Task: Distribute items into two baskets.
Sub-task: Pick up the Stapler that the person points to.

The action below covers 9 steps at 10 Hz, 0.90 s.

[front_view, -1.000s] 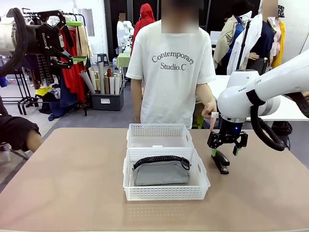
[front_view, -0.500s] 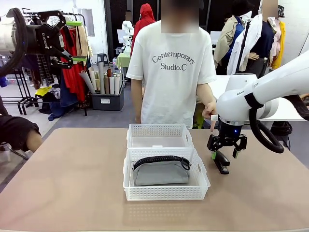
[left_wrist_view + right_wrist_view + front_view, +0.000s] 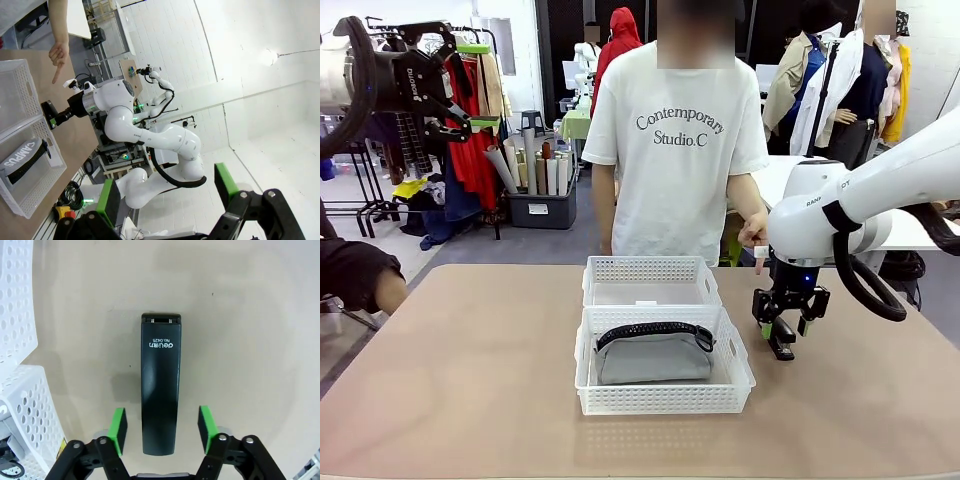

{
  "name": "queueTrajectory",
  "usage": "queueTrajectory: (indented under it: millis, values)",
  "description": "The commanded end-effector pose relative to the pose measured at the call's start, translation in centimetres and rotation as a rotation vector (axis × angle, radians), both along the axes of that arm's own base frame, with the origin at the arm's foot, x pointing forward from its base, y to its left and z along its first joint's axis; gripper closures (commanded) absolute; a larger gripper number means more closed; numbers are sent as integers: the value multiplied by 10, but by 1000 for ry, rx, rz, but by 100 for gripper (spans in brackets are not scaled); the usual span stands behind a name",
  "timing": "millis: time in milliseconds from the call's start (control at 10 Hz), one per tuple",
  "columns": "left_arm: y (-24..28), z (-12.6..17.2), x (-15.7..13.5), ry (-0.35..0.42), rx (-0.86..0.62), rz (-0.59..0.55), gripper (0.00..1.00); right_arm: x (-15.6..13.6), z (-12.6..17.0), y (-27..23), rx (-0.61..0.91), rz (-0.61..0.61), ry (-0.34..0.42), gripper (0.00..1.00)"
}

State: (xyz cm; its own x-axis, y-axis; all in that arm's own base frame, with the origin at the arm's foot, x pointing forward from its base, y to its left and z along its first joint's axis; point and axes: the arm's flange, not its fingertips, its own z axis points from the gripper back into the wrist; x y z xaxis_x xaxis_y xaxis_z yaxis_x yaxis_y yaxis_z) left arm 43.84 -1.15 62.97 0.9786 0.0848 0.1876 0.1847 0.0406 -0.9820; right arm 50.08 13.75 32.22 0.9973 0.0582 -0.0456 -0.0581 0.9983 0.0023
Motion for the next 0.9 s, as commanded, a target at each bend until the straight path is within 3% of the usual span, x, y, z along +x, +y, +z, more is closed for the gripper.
queueTrajectory:
  millis: [0, 100, 700, 800]
  values:
    - [0, 0, -2, -1, -1, 2, 0, 1, 1, -1, 2, 6, -26, 88]
    - [0, 0, -2, -1, -1, 2, 0, 1, 3, -2, 1, 6, -23, 100]
    - [0, 0, -2, -1, -1, 2, 0, 0, 19, -10, -28, -5, -22, 100]
    - [0, 0, -2, -1, -1, 2, 0, 1, 32, -12, -14, -17, -36, 100]
